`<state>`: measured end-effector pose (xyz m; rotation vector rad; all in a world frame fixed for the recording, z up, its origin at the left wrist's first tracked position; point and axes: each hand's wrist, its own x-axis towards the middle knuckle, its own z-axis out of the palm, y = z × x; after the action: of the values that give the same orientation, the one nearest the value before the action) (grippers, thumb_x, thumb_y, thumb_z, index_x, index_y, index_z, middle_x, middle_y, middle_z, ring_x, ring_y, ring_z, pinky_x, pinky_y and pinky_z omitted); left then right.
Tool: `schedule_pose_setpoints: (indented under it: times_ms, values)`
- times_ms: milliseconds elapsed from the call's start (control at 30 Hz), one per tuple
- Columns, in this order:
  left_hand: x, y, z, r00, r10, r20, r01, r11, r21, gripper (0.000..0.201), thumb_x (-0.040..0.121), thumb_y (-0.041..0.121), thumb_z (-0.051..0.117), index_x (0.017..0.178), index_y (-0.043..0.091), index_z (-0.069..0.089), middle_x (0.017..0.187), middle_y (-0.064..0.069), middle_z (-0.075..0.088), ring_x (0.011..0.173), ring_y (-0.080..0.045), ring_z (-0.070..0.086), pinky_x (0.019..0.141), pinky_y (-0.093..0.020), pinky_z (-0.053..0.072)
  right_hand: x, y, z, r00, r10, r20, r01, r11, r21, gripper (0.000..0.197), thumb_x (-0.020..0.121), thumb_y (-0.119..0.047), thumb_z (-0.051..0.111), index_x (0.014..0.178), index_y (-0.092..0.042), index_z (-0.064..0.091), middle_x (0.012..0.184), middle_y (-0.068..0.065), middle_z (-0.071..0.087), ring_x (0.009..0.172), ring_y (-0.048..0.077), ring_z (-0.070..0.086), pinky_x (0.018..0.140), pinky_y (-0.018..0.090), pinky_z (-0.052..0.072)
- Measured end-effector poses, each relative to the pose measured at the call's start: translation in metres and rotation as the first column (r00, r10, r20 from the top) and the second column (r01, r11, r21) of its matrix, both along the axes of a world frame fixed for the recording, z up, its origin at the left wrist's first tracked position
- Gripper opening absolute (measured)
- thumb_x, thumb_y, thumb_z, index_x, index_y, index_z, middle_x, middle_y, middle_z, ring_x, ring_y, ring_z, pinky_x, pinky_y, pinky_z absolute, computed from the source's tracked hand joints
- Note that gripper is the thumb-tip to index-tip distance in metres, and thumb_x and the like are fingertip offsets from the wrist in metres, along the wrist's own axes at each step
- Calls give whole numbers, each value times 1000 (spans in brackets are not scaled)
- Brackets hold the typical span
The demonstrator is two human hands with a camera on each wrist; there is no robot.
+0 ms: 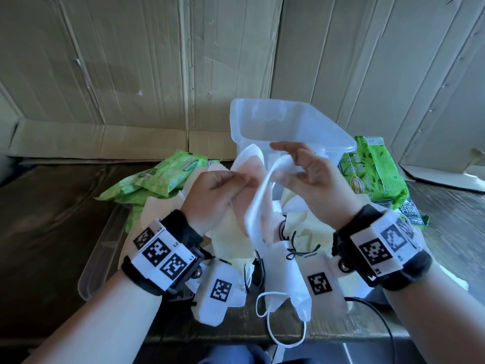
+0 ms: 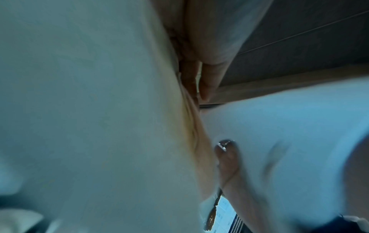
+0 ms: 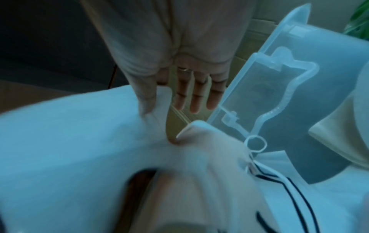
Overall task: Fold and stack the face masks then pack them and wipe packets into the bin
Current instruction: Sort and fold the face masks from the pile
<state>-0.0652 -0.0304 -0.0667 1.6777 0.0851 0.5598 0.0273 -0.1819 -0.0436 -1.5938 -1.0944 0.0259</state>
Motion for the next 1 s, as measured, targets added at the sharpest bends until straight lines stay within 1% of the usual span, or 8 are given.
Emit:
schedule_pose_setpoints:
  times_ms: [100,200,400,500,667,767,933,1000]
  values:
    - [-1,7,1,999,39,32,-38,999,-15,19,81,3,56,67,6,68,59,4,61,60,-6,52,60,-18,41,8,-9,5,991,94,-98,-85,992,92,7,77,-10,62,82,-12,57,76,-17,65,69,-4,57,70,15,46]
    - [-1,5,3,991,135,17,-136,990,38,36,91,-5,41,62,3,61,63,-3,56,59,-6,49,57,-16,37,14,-13,7,983,101,-155,-84,990,113,21,78,7,63,76,-13,55,65,-12,66,62,0,61,66,13,49]
    - [3,14,-2,992,-114,-45,112,993,-47,69,83,70,32,91,17,76,102,0,73,105,-13,64,97,-30,41,15,-16,15,981,90,-169,-115,983,-142,41,78,14,60,109,-11,50,60,0,55,55,9,52,60,11,45]
    - [2,11,-1,991,-123,-42,125,992,33,50,72,57,67,60,8,69,74,-2,69,78,-11,64,78,-23,45,19,-13,15,993,42,-109,-67,968,-242,52,72,8,70,111,-19,47,48,-9,43,49,11,39,54,15,38]
    - [-1,3,-2,993,-67,-102,82,986,148,8,73,6,75,80,5,74,81,-8,74,73,-13,66,70,-27,54,15,0,11,996,-87,-21,81,977,-199,48,67,-3,78,96,-28,49,55,-4,45,53,13,41,59,27,39]
    - [-1,2,-3,994,-55,-90,67,988,137,13,76,1,71,75,13,72,69,8,73,64,-4,65,59,-17,51,10,3,0,989,-146,-20,142,982,-125,39,72,-7,75,100,-21,52,55,-4,44,48,6,39,55,22,36]
    - [4,1,-6,998,-17,-53,23,994,108,9,73,7,74,75,15,72,69,8,72,67,-9,65,63,-22,53,3,5,-16,993,-108,-52,101,989,-110,42,72,-15,64,102,-38,46,77,35,51,70,42,51,67,51,45]
    - [3,0,-6,999,-32,-36,35,996,79,11,67,17,75,77,13,73,75,1,74,72,-11,65,69,-26,53,6,1,-11,990,-82,-116,71,993,-100,51,78,1,63,112,-32,42,63,20,44,60,31,44,57,38,42]
